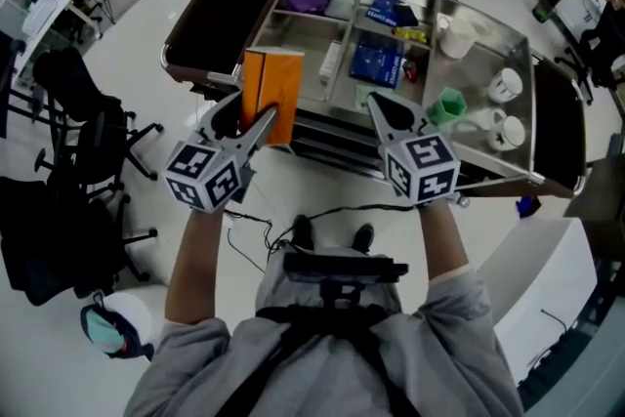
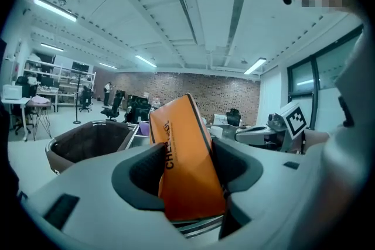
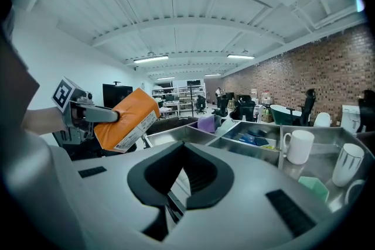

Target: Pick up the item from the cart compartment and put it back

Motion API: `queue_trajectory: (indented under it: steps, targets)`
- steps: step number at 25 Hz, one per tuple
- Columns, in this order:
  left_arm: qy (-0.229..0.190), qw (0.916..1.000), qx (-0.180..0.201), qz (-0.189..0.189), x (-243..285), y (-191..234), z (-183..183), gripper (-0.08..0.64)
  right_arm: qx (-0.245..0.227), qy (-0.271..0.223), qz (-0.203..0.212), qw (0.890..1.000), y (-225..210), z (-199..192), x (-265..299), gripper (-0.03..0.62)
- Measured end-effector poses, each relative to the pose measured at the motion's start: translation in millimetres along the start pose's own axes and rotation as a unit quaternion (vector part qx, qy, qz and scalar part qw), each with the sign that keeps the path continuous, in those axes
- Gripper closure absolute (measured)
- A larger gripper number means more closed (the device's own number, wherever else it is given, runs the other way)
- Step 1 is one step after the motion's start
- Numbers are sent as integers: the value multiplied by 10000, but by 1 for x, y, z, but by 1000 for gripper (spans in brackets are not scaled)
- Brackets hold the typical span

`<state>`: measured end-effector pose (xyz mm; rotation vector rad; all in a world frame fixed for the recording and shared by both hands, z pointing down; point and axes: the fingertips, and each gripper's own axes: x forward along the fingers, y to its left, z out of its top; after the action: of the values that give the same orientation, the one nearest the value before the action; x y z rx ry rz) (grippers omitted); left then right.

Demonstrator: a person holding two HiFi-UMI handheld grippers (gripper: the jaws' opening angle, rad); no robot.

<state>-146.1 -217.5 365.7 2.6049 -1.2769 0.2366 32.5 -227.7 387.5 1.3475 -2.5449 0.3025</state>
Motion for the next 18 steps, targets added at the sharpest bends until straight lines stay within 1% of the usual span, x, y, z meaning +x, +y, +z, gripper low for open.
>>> queue_trajectory:
  steps: [7,10,14,18]
  targets:
    - [-148,9997,-191,39,-17,-5,-12,311,116,-41,62,9999,8,-7,-18,583]
    - [-246,9995,-184,46,-23,-8,-11,312,160,-42,37,9999,7,-12,-23,583]
    - [-213,9995,-138,185,-27,-7,-14,314,215,-50,-29,9998,3,-15,-28,583]
    - [-228,9992,-265,195,-28,-6,-17,314,209,-38,-19,9998,3,-19,-28,583]
